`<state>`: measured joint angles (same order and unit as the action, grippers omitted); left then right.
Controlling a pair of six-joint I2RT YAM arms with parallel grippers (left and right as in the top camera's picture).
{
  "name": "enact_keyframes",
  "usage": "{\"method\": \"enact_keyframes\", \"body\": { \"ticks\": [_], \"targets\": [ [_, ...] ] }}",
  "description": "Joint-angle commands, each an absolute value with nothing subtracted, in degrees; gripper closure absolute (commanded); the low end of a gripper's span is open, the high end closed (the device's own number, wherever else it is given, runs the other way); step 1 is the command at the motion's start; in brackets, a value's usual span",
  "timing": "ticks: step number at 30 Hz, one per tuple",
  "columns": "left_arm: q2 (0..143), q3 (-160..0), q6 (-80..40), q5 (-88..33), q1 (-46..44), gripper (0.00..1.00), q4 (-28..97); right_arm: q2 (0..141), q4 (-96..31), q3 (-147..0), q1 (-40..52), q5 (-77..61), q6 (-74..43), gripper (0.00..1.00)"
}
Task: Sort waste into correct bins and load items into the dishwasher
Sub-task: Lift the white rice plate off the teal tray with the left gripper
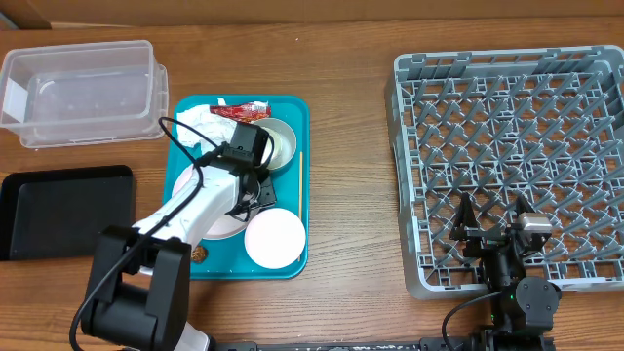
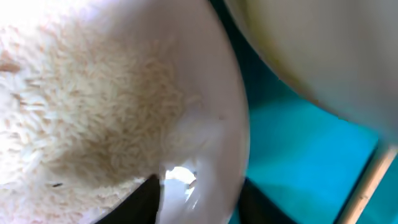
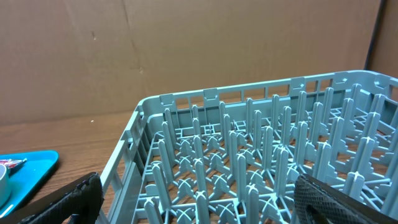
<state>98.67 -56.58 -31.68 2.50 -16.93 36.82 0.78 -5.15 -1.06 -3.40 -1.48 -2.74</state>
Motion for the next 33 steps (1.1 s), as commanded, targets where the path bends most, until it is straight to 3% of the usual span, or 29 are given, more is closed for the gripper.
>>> {"method": "enact_keyframes", "body": {
  "ticks": [1,3,8,11,33],
  "targets": [
    [100.4,-57.1,-31.9,4.1,-17.8,0.72,37.1,0.2,-4.8,-0.5,-3.7,-1.5,-1.9,0.0],
    [100.4,-57.1,-31.9,4.0,-17.8,0.8,37.3,0.2,-4.8,-0.5,-3.7,-1.5,-1.9,0.0],
    [100.4,-57.1,-31.9,4.0,-17.8,0.85,37.6,0.2,-4.8,-0.5,-3.7,-1.5,-1.9,0.0],
    [100.4,-57.2,-31.9,4.0,-17.8,0.96,38.2,0.2,-4.8,-0.5,-3.7,-1.5,-1.9,0.0],
    [100.4,-61.9,-31.2,4.1,-17.8,0.96,43.4,0.2,-4.8,-0.5,-3.7,-1.5,-1.9,0.0]
  ]
}}
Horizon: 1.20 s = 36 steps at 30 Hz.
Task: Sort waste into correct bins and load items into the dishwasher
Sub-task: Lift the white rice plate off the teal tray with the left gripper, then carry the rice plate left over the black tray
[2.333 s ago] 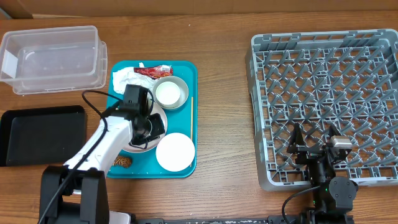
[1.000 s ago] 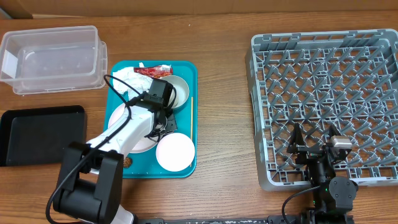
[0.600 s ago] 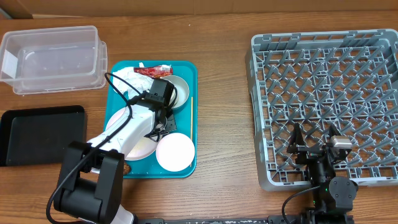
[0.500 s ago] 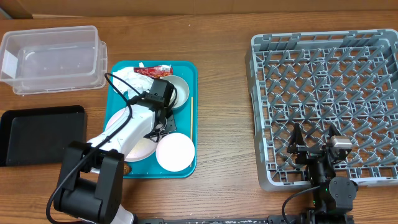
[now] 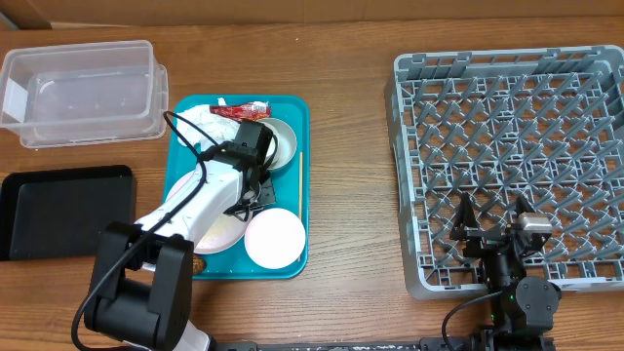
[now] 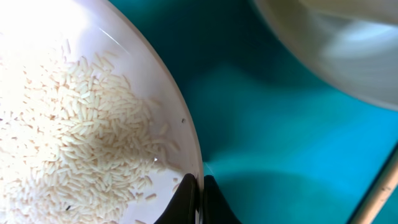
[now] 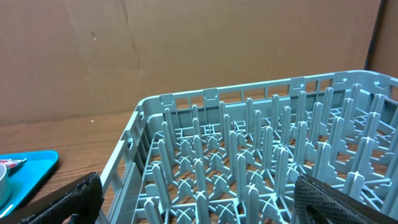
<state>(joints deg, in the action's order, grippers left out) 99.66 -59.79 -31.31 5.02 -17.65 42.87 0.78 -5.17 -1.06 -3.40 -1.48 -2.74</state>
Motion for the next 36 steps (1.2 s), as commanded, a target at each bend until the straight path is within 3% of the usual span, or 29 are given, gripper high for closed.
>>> {"method": "enact_keyframes", "body": {
  "ticks": [1,24,36],
  "targets": [
    [100.4,-62.4,-31.3,4.3,-17.9,0.96,43.9,0.2,-4.8,-0.5,-3.7,-1.6,-1.9,0.0],
    [100.4,-67.8,-31.3,15.5,-21.5,0.96,52.4,0.2,-4.8,-0.5,-3.7,-1.6,-1.9,0.0],
    [100.4,-78.9,-29.8,19.1,-21.4,0.96,61.8,0.2,-4.8,-0.5,-3.7,-1.5,-1.9,0.0]
  ]
}}
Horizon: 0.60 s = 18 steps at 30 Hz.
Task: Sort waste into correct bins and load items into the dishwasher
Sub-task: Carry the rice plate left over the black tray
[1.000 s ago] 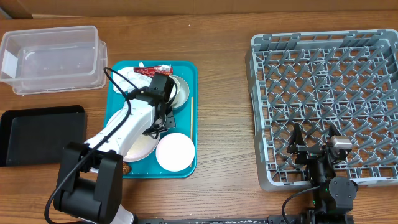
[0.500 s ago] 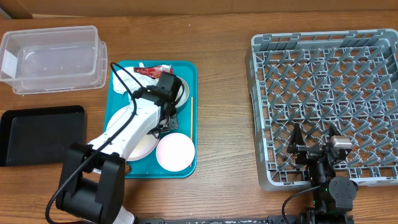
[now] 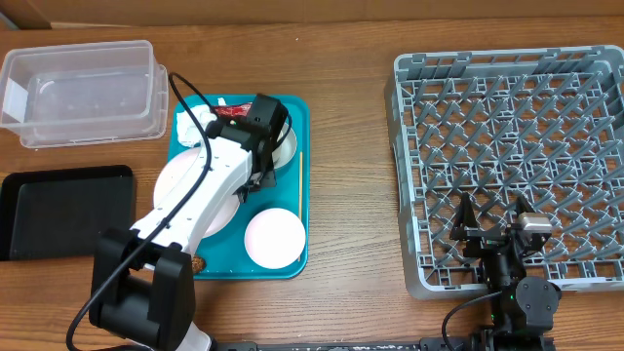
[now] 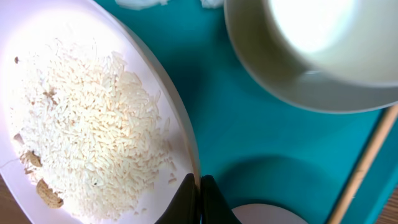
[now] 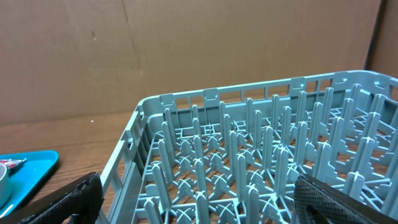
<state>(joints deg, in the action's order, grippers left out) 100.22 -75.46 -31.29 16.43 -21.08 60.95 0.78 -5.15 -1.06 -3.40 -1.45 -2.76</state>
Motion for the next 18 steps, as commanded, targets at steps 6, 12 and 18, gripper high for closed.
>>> {"method": "enact_keyframes", "body": {
  "ticks": [6,12,18],
  "targets": [
    [100.4,-83.5,-28.7,23.1,-20.5,0.96,64.6,0.2,-4.8,-0.5,-3.7,-1.5,-1.9,0.0],
    [100.4,-89.5,-24.8,22.7,-13.8,0.96,66.0,0.2,-4.8,-0.5,-3.7,-1.6,-1.9,0.0],
    [100.4,-93.5,-21.2,17.8,-4.3,0.96,65.3,0.2,-4.8,-0.5,-3.7,-1.5,-1.9,0.0]
  ]
}}
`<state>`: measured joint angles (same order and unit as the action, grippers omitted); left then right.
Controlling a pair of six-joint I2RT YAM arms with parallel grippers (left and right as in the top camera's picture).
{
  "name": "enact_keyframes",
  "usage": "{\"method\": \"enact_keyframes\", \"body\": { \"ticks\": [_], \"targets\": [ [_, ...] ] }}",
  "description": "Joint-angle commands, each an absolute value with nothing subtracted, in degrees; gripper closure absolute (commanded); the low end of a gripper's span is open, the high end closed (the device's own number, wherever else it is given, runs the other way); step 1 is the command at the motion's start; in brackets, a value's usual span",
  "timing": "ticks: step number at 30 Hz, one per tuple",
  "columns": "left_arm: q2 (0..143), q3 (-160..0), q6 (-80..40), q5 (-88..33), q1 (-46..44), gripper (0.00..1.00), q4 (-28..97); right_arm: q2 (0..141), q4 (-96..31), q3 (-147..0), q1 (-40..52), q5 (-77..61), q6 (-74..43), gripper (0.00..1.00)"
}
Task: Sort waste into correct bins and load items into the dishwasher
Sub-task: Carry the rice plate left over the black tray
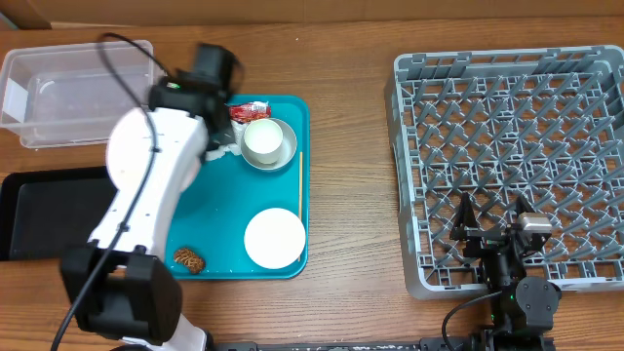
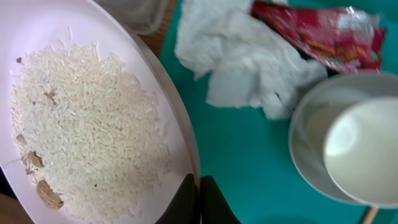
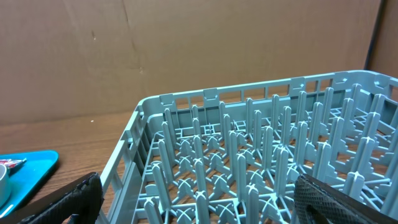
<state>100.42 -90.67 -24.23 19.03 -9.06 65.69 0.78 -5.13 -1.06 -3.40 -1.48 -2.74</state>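
Observation:
A white plate (image 2: pixel 93 124) heaped with rice and a few brown scraps is held off the teal tray (image 1: pixel 292 175). My left gripper (image 2: pixel 200 198) is shut on its rim. From overhead the plate (image 1: pixel 136 156) hangs over the tray's left edge, partly under my arm. On the tray lie a crumpled napkin (image 2: pixel 242 62), a red wrapper (image 2: pixel 323 31), a bowl with a cup in it (image 1: pixel 268 143), a white round dish (image 1: pixel 275 237), a wooden stick (image 1: pixel 300 171) and a brown scrap (image 1: pixel 187 257). My right gripper (image 3: pixel 211 205) rests open in the grey dish rack (image 1: pixel 517 146).
A clear plastic bin (image 1: pixel 78 93) stands at the back left, and a black tray (image 1: pixel 39 210) lies in front of it. The dish rack's near left corner surrounds the right gripper. Bare wooden table (image 1: pixel 351 146) lies between tray and rack.
The rice plate has gone up and to the left with my left gripper, from over the tray's middle to over its left edge. The napkin and wrapper now show below. My right arm is unmoved.
My left gripper was low at the rim of the rice plate lying on the tray. Then it was shut on that rim. Later the plate was raised over the tray, and now it hangs higher at the tray's left edge near the bins.

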Motion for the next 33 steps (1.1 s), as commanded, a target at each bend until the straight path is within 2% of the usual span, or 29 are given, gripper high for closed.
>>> {"method": "enact_keyframes", "body": {
  "ticks": [1,13,26,33],
  "targets": [
    [100.4,-93.6,-21.2,17.6,-2.7,0.96,64.7,0.2,-4.8,-0.5,-3.7,-1.5,-1.9,0.0],
    [100.4,-93.5,-20.7,1.0,14.7,0.96,58.0,0.2,-4.8,-0.5,-3.7,-1.5,-1.9,0.0],
    [100.4,-93.0,-21.8,-1.7,20.5,0.96,54.3,0.2,-4.8,-0.5,-3.7,-1.5,-1.9,0.0],
    [100.4,-92.0,-22.3,-16.6,24.6,0.96,51.6,0.2,-4.8,-0.5,-3.7,-1.5,-1.9,0.0]
  ]
}}
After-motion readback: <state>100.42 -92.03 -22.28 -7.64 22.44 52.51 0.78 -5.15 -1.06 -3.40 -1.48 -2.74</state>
